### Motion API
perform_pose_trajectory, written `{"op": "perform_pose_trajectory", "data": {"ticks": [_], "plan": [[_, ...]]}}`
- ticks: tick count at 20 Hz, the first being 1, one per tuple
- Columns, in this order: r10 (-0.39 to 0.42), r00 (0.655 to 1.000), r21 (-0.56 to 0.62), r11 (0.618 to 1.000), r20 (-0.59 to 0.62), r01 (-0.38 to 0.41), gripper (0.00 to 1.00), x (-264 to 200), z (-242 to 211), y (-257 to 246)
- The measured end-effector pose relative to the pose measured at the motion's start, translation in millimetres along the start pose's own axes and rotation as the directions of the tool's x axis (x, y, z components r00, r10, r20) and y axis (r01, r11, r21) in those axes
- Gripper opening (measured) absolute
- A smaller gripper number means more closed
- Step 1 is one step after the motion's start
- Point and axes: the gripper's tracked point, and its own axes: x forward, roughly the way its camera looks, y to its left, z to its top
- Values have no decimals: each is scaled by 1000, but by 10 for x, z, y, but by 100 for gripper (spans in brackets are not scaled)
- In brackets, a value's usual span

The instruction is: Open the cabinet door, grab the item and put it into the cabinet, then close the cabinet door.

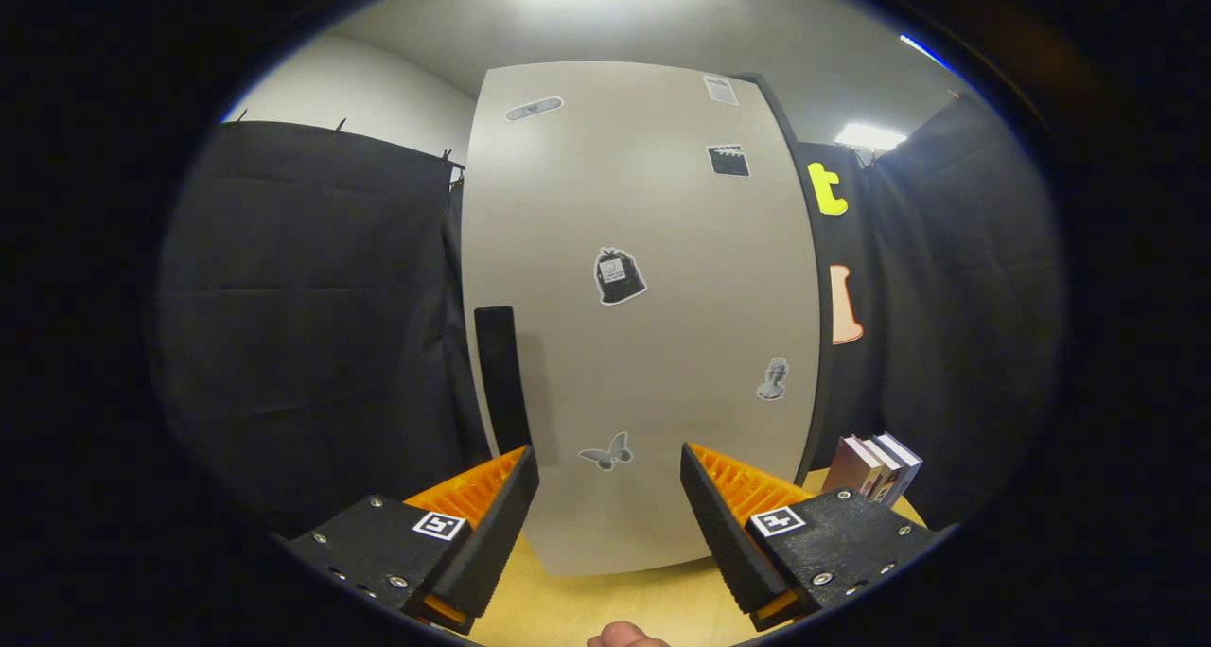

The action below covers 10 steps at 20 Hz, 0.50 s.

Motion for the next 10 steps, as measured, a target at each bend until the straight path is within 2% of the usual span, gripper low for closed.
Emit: {"op": "perform_pose_trajectory", "data": {"ticks": [3, 10], "plan": [[29, 1000, -13, 1000, -4, -29, 93, 5, -47, 71], [34, 999, -5, 999, -15, -34, 94, 18, -117, 87]]}}
